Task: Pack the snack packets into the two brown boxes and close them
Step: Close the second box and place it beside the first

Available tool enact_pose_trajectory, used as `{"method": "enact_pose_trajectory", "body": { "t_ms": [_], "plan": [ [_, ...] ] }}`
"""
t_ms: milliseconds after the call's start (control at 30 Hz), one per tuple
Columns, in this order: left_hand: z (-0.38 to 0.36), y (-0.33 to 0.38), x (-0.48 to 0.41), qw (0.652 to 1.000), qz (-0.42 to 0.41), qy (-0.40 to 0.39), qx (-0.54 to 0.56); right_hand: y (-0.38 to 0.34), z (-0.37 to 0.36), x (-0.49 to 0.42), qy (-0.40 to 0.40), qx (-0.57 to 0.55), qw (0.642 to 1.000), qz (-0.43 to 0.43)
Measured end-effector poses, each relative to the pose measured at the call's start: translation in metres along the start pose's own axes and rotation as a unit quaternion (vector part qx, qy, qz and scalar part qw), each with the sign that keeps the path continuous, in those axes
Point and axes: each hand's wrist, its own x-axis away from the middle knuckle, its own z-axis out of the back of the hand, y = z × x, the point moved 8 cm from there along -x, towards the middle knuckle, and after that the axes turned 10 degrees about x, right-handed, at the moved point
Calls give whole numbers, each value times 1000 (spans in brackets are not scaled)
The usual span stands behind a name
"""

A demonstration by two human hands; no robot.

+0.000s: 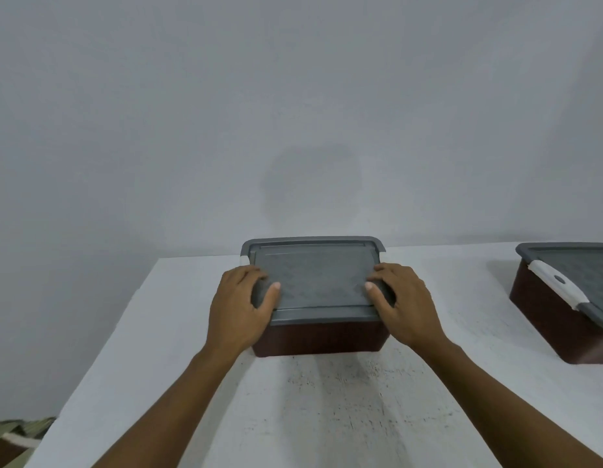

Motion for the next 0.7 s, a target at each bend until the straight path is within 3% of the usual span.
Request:
{"method": "enact_pose_trajectory", "body": {
  "t_ms": [100, 200, 700],
  "plan": [
    [-8, 1, -13, 1000, -11, 23, -7, 5, 0, -10, 62, 14, 997, 40],
    [-26, -1, -33, 1000, -9, 18, -24, 21, -2, -28, 94, -5, 995, 27],
    [-90, -21, -125, 996, -34, 1, -82, 76, -44, -124, 102, -10, 994, 38]
  ]
}}
